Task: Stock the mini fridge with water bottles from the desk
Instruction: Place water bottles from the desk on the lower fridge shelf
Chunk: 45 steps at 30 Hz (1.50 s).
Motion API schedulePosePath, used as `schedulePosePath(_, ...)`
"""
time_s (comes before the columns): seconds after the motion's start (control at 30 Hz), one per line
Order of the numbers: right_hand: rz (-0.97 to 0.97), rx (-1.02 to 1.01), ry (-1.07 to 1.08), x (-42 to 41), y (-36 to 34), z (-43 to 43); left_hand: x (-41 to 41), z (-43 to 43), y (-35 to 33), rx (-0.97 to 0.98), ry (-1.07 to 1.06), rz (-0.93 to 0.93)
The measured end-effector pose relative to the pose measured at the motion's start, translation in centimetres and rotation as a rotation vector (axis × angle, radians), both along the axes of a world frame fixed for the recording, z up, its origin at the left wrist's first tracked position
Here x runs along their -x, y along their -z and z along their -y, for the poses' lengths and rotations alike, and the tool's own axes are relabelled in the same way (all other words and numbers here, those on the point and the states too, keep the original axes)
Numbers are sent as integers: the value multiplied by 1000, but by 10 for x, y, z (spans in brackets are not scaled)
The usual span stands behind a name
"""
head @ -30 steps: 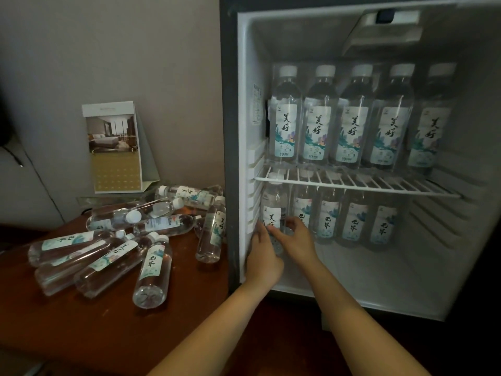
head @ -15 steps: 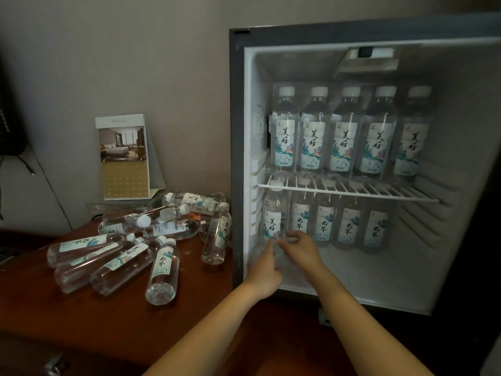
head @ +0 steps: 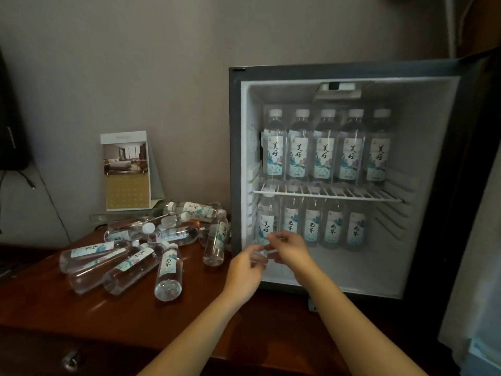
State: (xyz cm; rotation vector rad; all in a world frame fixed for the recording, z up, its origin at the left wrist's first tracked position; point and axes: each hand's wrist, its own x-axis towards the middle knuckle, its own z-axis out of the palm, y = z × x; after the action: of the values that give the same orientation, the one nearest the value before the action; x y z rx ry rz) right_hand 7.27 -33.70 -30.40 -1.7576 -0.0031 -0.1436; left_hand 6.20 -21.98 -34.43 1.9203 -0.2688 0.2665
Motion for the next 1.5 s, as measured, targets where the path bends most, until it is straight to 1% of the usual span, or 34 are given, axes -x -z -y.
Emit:
schedulePosePath(0.1,32,-50,-52,24,-9,-11,16,-13,-4,83,-46,56)
schedulePosePath(0.23,75,-75,-181,56,-10,-35,44,-40,-2,282,-143,195)
schedulePosePath(0.3,79,-98,-239,67,-6,-47,56,-57,3,368,-215,224)
schedulePosePath(0.37,73,-96,-267,72,-1,-56,65,-73,10,408,-281,226)
schedulePosePath(0.53,30,-72,-211,60,22,-71,77,-113,24,402,-397,182)
schedulePosePath(0.7,-25,-44,-117,42,62,-87,77,-137,47,386,-438,89)
schedulePosePath(0.83,-5,1,-112,27,82,-103,65,-144,64,372,-417,13)
schedulePosePath(0.93,46,31,-108,14,82,-117,46,-139,71,348,-370,-39)
schedulePosePath(1.1,100,49,-76,-30,71,-138,-11,-116,70,288,-273,-74)
schedulePosePath(1.17,86,51,-33,-50,72,-144,-38,-105,67,251,-263,-89)
schedulePosePath(1.23,24,9,4,-64,76,-147,-65,-95,64,235,-296,-106)
schedulePosePath(1.33,-86,-110,40,-81,84,-148,-101,-90,58,299,-364,-156)
schedulePosePath(1.4,-158,-218,26,-87,87,-146,-116,-91,57,358,-367,-176)
schedulePosePath(1.43,-177,-268,23,-89,88,-145,-121,-91,58,361,-361,-168)
schedulePosePath(1.5,-181,-318,22,-92,89,-144,-125,-93,66,289,-363,-124)
